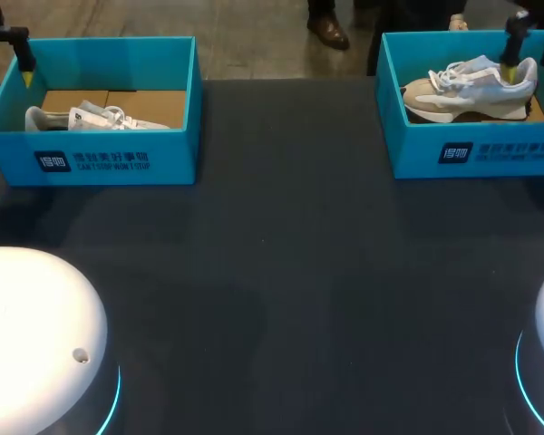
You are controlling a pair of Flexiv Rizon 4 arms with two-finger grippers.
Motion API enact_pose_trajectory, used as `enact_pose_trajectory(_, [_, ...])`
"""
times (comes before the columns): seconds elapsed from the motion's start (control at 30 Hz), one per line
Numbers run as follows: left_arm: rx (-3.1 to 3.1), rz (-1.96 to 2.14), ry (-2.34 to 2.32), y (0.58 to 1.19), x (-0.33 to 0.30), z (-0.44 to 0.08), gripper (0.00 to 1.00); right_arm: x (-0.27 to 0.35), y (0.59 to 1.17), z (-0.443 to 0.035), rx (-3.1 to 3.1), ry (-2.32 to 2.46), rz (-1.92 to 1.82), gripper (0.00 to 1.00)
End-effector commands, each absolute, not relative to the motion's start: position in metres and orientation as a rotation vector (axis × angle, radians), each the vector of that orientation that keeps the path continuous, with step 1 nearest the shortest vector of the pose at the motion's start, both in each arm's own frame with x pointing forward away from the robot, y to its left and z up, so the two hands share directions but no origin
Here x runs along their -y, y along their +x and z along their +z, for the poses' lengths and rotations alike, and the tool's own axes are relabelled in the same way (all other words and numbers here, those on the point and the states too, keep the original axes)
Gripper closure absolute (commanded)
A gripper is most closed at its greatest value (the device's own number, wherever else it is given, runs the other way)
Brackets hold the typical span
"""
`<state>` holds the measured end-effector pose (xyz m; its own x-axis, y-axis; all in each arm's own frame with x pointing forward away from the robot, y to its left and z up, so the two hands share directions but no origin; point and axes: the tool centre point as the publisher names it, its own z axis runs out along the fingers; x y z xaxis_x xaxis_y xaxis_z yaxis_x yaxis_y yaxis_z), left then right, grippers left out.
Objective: Take the shoe out of the shoebox, open the shoe tongue, remove and reinsert the insole, then place the shoe into the shoebox
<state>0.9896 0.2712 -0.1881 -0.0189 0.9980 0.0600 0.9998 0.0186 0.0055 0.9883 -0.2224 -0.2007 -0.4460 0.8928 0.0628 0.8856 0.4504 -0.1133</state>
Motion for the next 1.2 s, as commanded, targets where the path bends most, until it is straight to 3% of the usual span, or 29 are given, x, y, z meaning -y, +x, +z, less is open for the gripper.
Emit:
enact_pose_trajectory(0.03, [2.212,-0.073,-2.173,0.989,-0.271,-0.187,0.00,0.223,0.991,-0.201,2.565,-1.580,0.095,0.00])
enact_pose_trajectory(0.43, [2.212,-0.073,-2.173,0.989,-0.271,-0.187,0.00,0.270,1.044,-0.238,2.227,-2.172,0.158,0.00])
enact_pose_trajectory(1.2, [2.212,-0.073,-2.173,0.989,-0.271,-0.187,0.00,0.286,1.128,-0.282,2.263,-2.330,0.092,0.00])
